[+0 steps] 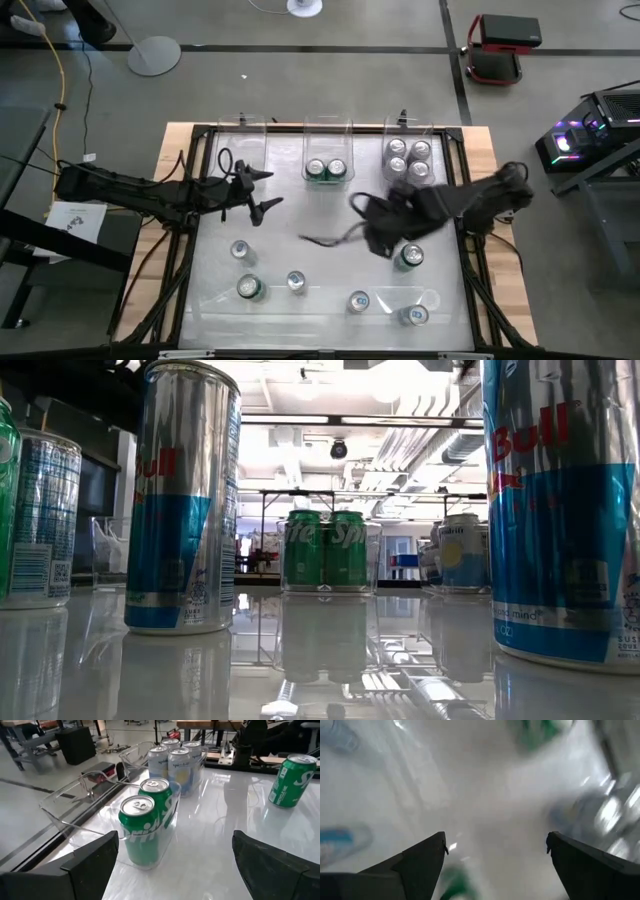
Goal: Sort soda cans
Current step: Put the right green soda can into the middle transparent bin
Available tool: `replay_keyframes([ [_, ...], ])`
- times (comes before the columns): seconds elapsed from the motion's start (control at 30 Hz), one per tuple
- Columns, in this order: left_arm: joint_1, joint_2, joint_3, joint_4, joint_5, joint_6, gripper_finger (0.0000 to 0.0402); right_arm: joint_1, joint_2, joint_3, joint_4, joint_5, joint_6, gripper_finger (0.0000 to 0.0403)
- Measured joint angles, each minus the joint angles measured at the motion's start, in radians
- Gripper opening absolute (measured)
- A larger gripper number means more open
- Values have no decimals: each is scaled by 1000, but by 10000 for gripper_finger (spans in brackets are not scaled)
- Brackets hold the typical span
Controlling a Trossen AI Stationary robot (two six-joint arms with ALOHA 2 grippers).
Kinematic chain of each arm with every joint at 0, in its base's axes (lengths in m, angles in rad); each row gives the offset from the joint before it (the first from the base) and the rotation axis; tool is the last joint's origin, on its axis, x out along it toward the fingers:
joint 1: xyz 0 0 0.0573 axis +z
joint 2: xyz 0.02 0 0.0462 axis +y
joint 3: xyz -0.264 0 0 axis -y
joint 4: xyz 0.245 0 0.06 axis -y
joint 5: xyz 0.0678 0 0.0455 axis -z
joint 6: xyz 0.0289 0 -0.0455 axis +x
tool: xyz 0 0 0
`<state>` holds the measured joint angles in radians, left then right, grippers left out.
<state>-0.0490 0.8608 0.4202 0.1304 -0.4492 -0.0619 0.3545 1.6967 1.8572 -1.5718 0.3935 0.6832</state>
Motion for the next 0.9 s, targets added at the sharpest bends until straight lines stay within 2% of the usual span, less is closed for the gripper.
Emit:
replay_keyframes([
  [0.13,0,0,0,40,0,34,367,99,-125,-222,23,-103,286,339],
  [0.27,0,0,0,70,1,56,367,161,-229,-432,161,-185,408,339],
  [0.4,4,0,0,73,1,57,367,170,-308,-599,330,-257,418,339],
  [0.5,4,0,0,77,1,58,367,156,-343,-684,386,-297,416,339],
  [0.7,4,0,0,78,1,56,367,149,-351,-783,391,-328,409,339],
  [0.9,3,0,0,81,1,56,367,150,-351,-861,493,-390,351,339],
])
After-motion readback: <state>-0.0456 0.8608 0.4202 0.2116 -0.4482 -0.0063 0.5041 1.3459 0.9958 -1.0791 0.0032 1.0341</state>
